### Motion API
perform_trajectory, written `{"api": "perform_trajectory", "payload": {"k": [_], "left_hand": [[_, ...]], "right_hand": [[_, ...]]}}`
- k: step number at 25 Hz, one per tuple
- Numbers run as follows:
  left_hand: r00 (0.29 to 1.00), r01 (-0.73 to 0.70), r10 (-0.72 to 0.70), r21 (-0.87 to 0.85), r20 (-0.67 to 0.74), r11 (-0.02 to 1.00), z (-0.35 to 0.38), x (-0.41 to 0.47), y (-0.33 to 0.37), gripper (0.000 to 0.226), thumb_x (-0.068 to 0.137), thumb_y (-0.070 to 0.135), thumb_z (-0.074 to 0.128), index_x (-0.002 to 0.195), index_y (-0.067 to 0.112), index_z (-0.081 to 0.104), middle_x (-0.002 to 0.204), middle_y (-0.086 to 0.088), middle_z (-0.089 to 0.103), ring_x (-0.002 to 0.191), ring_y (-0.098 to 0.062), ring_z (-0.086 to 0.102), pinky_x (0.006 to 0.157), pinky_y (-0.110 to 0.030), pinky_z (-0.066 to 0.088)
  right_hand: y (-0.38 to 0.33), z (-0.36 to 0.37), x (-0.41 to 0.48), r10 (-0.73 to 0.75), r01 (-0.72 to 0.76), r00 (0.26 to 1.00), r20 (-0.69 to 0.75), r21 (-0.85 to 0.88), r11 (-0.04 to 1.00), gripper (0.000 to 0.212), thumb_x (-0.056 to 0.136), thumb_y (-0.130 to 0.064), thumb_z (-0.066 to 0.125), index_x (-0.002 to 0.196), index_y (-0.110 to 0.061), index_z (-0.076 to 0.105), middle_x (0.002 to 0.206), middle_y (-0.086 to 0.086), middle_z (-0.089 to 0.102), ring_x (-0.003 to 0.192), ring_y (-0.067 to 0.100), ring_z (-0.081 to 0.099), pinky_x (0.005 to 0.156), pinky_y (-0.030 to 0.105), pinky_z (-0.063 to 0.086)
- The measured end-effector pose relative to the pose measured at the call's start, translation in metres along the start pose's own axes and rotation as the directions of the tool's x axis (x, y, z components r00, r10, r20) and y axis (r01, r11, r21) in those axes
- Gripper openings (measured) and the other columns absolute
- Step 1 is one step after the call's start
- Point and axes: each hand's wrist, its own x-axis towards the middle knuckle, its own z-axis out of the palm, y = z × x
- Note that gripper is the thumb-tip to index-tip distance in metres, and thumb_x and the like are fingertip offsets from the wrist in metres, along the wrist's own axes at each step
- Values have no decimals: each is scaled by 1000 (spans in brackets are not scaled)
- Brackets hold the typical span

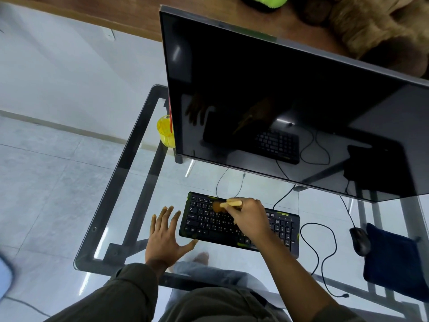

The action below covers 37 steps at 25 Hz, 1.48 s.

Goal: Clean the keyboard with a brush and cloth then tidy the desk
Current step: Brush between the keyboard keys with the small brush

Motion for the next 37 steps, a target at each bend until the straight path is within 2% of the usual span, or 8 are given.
{"api": "perform_trajectory", "payload": {"k": [4, 8, 11, 15, 23, 31, 34, 37], "left_hand": [[1000, -9, 9, 3, -12, 1000, -1, 0, 1, 100, 74, 89, 45, 146, 21, 40, 160, -9, 32, 151, -29, 21, 122, -55, 16], [1000, -11, 11, 5, -17, 1000, -1, 0, 1, 99, 75, 89, 44, 146, 21, 39, 159, -10, 33, 151, -28, 21, 123, -54, 14], [1000, -10, 10, -2, -18, 1000, -1, 0, 0, 99, 74, 89, 43, 146, 21, 38, 159, -10, 33, 151, -28, 21, 122, -53, 14], [1000, -8, 7, -5, -18, 1000, 0, 0, 0, 100, 74, 89, 45, 146, 20, 39, 160, -10, 32, 152, -27, 19, 123, -54, 14], [1000, -6, 6, 5, -18, 1000, 0, 1, 1, 101, 74, 89, 44, 147, 19, 41, 160, -10, 31, 152, -27, 17, 123, -54, 15], [1000, -6, 6, 3, -20, 1000, 1, 0, 0, 102, 74, 89, 45, 147, 19, 41, 160, -9, 30, 153, -26, 16, 124, -53, 13], [1000, -10, 10, 3, -19, 1000, 0, 1, 1, 101, 73, 89, 46, 147, 20, 41, 160, -9, 30, 153, -26, 16, 124, -53, 12], [1000, -2, 2, -1, -15, 1000, 1, 1, 0, 101, 73, 89, 45, 148, 20, 39, 161, -8, 29, 153, -26, 15, 124, -53, 11]], "right_hand": [[4, 4, 1, -19, 18, 999, -35, -32, 999, 18, 89, -41, 68, 99, -30, 78, 77, -9, 76, 56, 8, 60, 57, 27, 49], [6, 4, 2, -6, 7, 1000, 13, -22, 1000, 21, 91, -32, 67, 109, -25, 76, 90, -5, 78, 62, 12, 65, 64, 31, 57], [11, 4, 3, 15, -17, 999, -42, -36, 999, 22, 92, -37, 62, 103, -25, 76, 82, -4, 76, 62, 13, 65, 63, 35, 57], [13, 2, 3, 25, -24, 999, 44, -22, 999, 21, 91, -33, 60, 88, -25, 78, 83, -11, 76, 51, 0, 58, 58, 27, 52], [7, 6, -8, -34, 38, 980, 194, -20, 999, 20, 92, -26, 61, 80, -25, 77, 71, -10, 73, 48, 8, 59, 53, 33, 53], [4, 14, -17, -50, 40, 983, 178, 59, 997, 16, 91, -26, 63, 92, -25, 79, 71, -12, 73, 54, 17, 61, 55, 37, 54], [-5, 13, -22, -78, 54, 936, 344, 79, 995, 16, 92, -24, 63, 95, -23, 79, 82, -22, 72, 66, 13, 67, 63, 29, 53], [-5, 17, -24, -36, 33, 955, 294, 18, 999, 20, 90, -31, 61, 86, -19, 77, 83, -6, 76, 61, 15, 65, 58, 30, 51]]}}
